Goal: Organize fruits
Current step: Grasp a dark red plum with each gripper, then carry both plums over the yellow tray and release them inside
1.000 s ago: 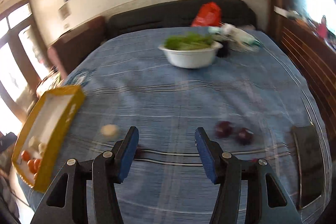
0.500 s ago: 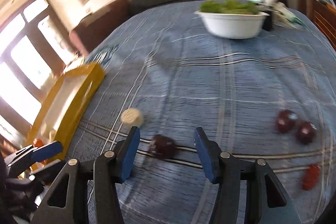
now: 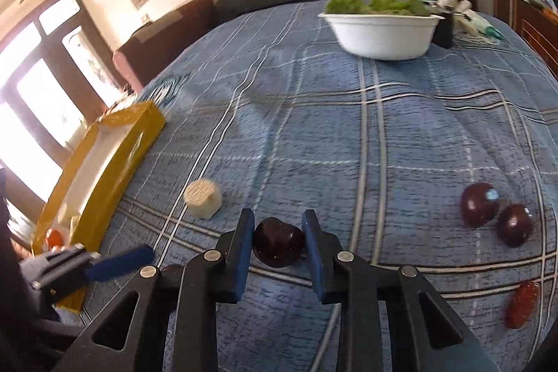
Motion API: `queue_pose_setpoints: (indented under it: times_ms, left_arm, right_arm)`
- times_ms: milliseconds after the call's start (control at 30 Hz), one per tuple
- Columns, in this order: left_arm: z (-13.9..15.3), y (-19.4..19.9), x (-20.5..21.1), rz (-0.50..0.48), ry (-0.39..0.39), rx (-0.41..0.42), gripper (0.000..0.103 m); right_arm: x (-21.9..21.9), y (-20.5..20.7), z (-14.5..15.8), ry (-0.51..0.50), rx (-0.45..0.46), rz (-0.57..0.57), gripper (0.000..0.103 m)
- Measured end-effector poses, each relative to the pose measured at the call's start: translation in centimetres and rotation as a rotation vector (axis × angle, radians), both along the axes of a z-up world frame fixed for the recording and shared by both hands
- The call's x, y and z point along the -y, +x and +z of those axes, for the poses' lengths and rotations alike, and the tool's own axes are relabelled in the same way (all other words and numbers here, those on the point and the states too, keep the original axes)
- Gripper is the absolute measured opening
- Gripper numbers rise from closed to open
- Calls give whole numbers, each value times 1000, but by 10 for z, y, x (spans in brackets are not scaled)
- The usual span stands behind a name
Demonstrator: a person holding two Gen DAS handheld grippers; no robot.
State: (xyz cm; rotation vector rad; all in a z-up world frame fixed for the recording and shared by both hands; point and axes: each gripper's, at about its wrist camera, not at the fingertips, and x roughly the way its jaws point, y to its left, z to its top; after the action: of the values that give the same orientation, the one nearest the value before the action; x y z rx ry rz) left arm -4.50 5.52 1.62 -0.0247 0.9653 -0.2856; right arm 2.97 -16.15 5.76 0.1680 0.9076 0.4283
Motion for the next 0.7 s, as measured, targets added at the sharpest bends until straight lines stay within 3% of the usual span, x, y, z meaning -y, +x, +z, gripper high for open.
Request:
queue_pose_setpoints:
  times_ms: [167,233,267,500,700]
  left_arm:
    - [-9,8,17,-26,47,8,46]
    - [-9,7,21,-29,78,24,37]
    - [-9,5,23,-27,102,36,27]
    - [2,-5,10,17,92,45,27]
    - [34,-30,-12,76,66,99,27]
  right_arm:
    - [11,3,3,32,-4,-43,31]
    - [14,3,5,47,0,-54,31]
    - [17,2,7,51,4,-57,31]
    - [18,1,9,46,19,-78,31]
    - [20,-2,9,46,33,-107,31]
